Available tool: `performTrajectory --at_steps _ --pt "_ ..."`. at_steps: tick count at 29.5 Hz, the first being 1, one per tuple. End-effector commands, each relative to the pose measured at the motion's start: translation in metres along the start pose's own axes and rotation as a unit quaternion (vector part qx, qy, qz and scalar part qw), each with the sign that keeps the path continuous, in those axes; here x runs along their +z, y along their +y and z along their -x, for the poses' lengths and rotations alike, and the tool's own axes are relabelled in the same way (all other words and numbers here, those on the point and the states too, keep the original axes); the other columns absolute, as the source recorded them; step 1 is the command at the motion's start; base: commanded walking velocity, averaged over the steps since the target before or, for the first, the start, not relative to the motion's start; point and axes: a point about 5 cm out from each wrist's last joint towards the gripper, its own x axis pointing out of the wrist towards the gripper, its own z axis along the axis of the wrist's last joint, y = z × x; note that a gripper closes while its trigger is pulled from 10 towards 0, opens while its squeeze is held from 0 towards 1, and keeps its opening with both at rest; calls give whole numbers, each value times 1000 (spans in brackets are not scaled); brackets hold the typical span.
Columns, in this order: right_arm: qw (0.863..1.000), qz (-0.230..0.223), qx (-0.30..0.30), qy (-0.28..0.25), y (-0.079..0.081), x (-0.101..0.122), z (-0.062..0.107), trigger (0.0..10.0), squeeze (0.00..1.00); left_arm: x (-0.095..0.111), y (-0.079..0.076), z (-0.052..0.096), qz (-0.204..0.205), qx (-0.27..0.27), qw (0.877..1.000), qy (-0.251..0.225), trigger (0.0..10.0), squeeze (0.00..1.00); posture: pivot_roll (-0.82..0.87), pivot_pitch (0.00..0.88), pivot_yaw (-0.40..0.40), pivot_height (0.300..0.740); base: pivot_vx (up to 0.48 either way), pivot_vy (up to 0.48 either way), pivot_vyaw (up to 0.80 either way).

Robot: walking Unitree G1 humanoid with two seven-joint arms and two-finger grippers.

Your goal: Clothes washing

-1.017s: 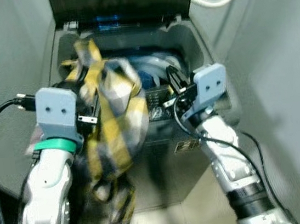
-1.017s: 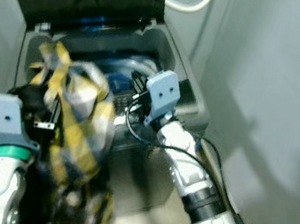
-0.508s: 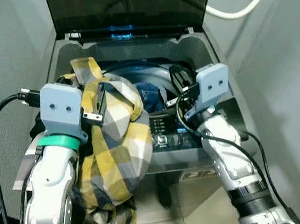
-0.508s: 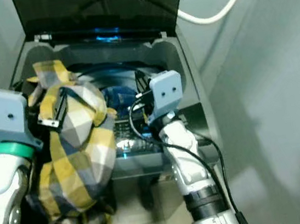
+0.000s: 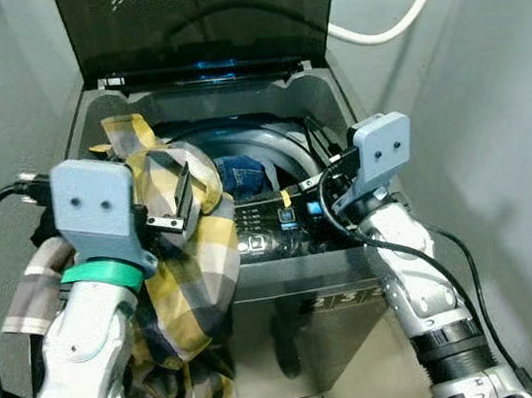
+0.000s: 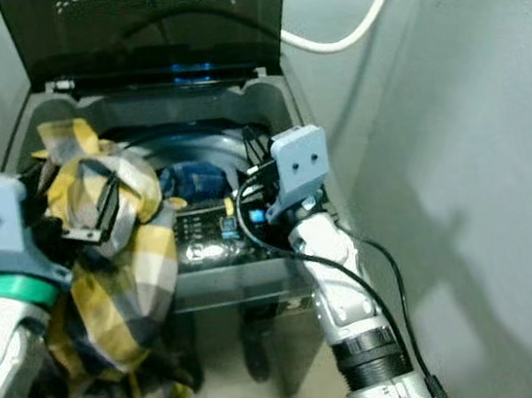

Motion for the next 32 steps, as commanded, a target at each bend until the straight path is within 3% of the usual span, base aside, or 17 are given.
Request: performTrajectory --at_steps 1,2,6,7,8,10,12,15,17,19,20,23,24,25,26,32 --pt "1000 -5 11 -1 1 2 -4 10000 0 -1 5 9 23 29 999 25 10000 0 120 16 -22 728 0 0 0" --pt "1000 -4 13 0 1 1 -4 10000 0 -3 6 14 48 41 997 41 10000 0 124 18 -23 728 0 0 0" --pt "1000 -4 15 3 1 0 -5 10000 0 -10 11 30 67 46 993 89 10000 0 128 26 -26 728 0 0 0" --pt "1000 -4 15 3 1 0 -5 10000 0 -10 11 30 67 46 993 89 10000 0 128 26 -26 728 0 0 0" --pt "1000 -5 17 4 1 -1 -5 10000 0 -17 15 41 71 44 989 120 10000 0 132 32 -24 728 0 0 0" --pt "1000 -6 18 5 2 -1 -5 10000 0 -21 17 48 76 44 986 143 10000 0 132 32 -24 728 0 0 0" --pt "1000 -7 19 6 3 -2 -5 10000 0 -31 22 56 57 39 981 182 10000 0 137 35 -24 728 0 0 0" --pt "1000 -7 19 6 3 -2 -5 10000 0 -31 22 56 57 39 981 182 10000 0 137 35 -24 728 0 0 0" --pt "1000 -9 18 7 3 -3 -5 10000 0 -42 33 50 -1 43 975 217 10000 0 129 35 -21 728 0 0 0" --pt "1000 -9 18 7 3 -3 -5 10000 0 -42 33 50 -1 43 975 217 10000 0 129 35 -21 728 0 0 0" --pt "1000 -10 18 6 4 -3 -5 10000 0 -46 41 43 -39 40 972 229 10000 0 126 36 -18 728 0 0 0" --pt "1000 -10 16 6 4 -2 -5 10000 0 -50 47 37 -62 33 968 239 10000 0 117 33 -15 728 0 0 0" --pt "1000 -10 14 5 3 -2 -5 10000 0 -52 51 33 -79 24 967 243 2275 0 110 33 -11 728 0 0 0" --pt "1000 -10 14 5 3 -2 -5 10000 0 -52 51 33 -79 24 967 243 2275 0 110 33 -11 728 0 0 0" --pt "1000 -9 12 4 2 -2 -4 10000 0 -53 53 30 -87 20 966 244 0 0 107 32 -9 728 0 0 0" --pt "1000 -7 5 4 -1 -1 -3 10000 0 -53 52 30 -97 8 967 236 0 0 103 32 -7 728 0 0 0"
